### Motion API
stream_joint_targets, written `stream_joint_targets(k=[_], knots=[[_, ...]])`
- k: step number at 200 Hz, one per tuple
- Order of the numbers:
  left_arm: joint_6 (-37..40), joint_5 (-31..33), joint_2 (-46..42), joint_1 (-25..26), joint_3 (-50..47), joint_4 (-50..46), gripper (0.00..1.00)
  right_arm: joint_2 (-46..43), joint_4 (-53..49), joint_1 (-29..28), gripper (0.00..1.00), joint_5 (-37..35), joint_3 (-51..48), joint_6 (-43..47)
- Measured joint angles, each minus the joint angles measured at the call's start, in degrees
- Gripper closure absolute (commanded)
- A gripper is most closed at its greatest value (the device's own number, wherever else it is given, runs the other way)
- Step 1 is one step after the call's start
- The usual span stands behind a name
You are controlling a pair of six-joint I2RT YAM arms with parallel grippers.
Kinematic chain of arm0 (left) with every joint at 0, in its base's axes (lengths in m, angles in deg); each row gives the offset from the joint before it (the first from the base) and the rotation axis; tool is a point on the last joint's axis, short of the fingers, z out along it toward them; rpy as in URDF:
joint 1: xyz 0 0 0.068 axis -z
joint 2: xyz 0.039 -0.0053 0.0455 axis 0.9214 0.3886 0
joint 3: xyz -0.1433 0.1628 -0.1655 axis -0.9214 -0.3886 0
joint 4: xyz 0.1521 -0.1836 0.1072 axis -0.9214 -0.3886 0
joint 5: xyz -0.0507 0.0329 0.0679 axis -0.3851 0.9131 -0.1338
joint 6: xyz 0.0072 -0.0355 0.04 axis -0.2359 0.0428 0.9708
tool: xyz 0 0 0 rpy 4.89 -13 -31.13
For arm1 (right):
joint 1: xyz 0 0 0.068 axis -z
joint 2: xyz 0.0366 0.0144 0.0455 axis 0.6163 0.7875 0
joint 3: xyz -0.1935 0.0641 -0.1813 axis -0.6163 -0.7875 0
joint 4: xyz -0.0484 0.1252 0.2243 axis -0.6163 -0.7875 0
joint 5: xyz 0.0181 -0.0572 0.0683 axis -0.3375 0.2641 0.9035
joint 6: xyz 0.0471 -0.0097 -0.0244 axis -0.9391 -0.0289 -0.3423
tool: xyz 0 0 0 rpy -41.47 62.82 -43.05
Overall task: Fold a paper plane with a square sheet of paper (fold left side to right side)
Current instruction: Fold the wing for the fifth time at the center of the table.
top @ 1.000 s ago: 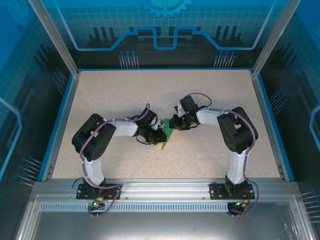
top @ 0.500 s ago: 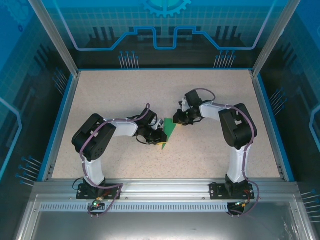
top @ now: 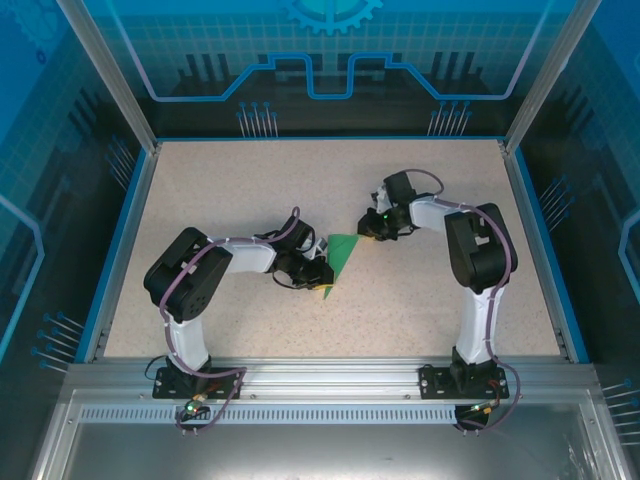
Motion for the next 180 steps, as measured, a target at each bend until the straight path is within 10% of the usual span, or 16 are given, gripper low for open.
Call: stream_joint_targets(k=[63,180], knots=[[0.0,0.0,-0.02,0.04,0.0,0.0,0.84,-14.34,4.04,-5.07,0.82,0.9,-10.19,-1.9],[0.0,1.11,-3.15,0.92,0.46,-4.17,0.77,-2.56,1.31,-12.48,0.82,3.23,-6.71,-7.04]])
